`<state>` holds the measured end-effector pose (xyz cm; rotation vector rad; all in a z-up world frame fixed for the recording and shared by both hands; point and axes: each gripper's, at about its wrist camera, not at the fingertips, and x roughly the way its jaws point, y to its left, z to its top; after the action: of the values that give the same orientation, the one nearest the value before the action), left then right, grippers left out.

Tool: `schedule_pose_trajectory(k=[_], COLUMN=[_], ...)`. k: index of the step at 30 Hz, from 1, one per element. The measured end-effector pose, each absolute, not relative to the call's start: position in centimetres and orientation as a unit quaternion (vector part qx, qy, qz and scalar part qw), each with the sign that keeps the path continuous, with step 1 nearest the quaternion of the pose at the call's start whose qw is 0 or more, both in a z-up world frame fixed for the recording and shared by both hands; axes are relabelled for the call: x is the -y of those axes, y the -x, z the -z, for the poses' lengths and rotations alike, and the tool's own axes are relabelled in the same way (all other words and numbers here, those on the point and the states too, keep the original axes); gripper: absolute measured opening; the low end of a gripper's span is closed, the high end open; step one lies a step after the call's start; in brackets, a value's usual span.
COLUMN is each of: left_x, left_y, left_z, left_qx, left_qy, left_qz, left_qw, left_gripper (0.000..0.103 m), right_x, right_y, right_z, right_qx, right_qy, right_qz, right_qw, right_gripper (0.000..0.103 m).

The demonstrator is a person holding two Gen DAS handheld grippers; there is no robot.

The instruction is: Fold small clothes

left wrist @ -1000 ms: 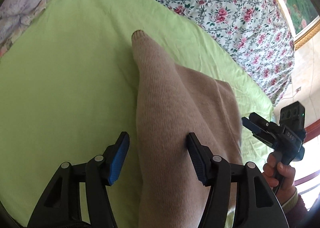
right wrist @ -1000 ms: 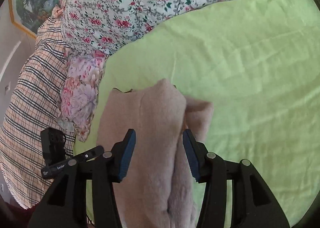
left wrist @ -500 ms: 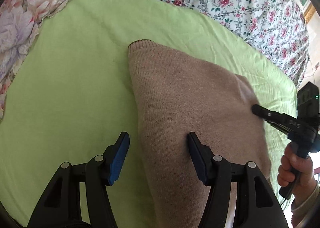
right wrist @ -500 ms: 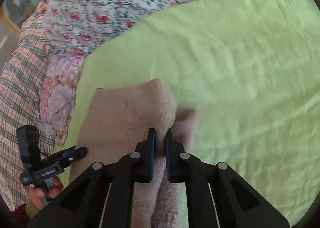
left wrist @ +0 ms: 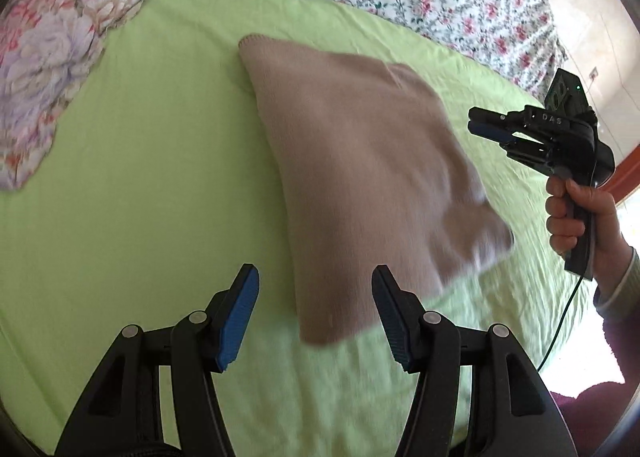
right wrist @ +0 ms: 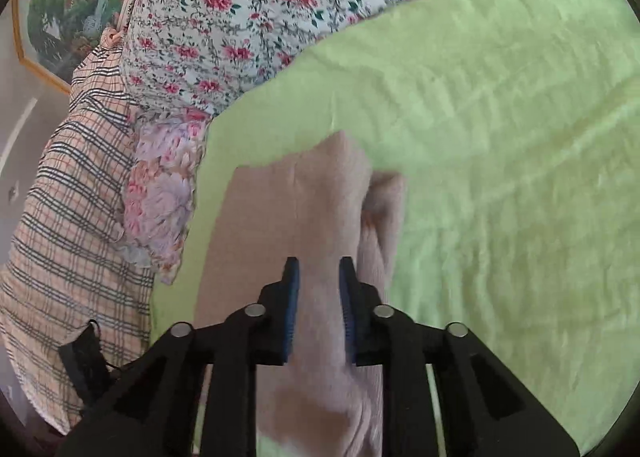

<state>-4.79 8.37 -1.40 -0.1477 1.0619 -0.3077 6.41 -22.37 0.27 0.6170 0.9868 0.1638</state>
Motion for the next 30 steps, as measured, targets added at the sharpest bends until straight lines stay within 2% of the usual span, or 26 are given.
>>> schedule_pose_trajectory(k=[6, 11, 12, 13, 14, 18, 22, 25, 26, 27, 28, 30], left_x=[-7.1, -6.1, -6.1, -6.2, -6.3, -6.0, -6.1, -6.4, -6.4, -6.5, -6.5, -6.3], left_y=[7.3, 5.9, 5.5, 5.2, 4.9, 5.8, 6.0, 5.7, 5.6, 5.6, 5.6, 5.6], left_z=[4.0, 5.4, 5.7, 6.0, 6.3, 5.3, 5.8, 6.0, 5.9, 5.9, 6.0, 6.1], left_qx=[-0.515, -0.510, -0.511, -0.513, -0.519, -0.502, -0.517, -0.522, -0.524, -0.525, -0.526, -0.529], left_qy=[0.057, 0.034, 0.030, 0.027, 0.032, 0.032, 0.048, 0.053, 0.054, 0.053, 0.052, 0.052], left_qz=[0.139, 0.114, 0.106, 0.100, 0.102, 0.104, 0.101, 0.099, 0.098, 0.097, 0.096, 0.093], left_qw=[0.844, 0.852, 0.852, 0.852, 0.848, 0.858, 0.849, 0.845, 0.844, 0.844, 0.843, 0.842], left_gripper=[0.059, 0.058, 0.050, 0.040, 0.021, 0.015, 0.014, 0.014, 0.014, 0.014, 0.014, 0.014], right_x=[20.2, 19.0, 18.8, 18.6, 18.5, 19.1, 20.6, 20.8, 20.6, 20.4, 20.2, 19.7], right_y=[-2.2, -1.8, -1.9, -2.0, -1.7, 0.2, -0.2, -0.7, -0.9, -1.1, -1.4, -2.2], right_z=[2.2, 2.5, 2.3, 1.8, 0.8, -3.3, -1.3, -0.2, -0.1, 0.0, 0.1, 0.3], right_qx=[-0.497, -0.503, -0.502, -0.500, -0.485, -0.416, -0.454, -0.464, -0.463, -0.462, -0.459, -0.460], right_qy=[-0.291, -0.274, -0.268, -0.262, -0.261, -0.251, -0.243, -0.255, -0.256, -0.253, -0.250, -0.244], right_qz=[-0.091, -0.097, -0.098, -0.102, -0.106, -0.135, -0.092, -0.081, -0.081, -0.082, -0.086, -0.087], right_qw=[0.812, 0.814, 0.817, 0.819, 0.828, 0.864, 0.852, 0.845, 0.845, 0.846, 0.848, 0.849], right_gripper=[0.026, 0.026, 0.018, 0.000, 0.000, 0.000, 0.001, 0.007, 0.018, 0.035, 0.045, 0.046])
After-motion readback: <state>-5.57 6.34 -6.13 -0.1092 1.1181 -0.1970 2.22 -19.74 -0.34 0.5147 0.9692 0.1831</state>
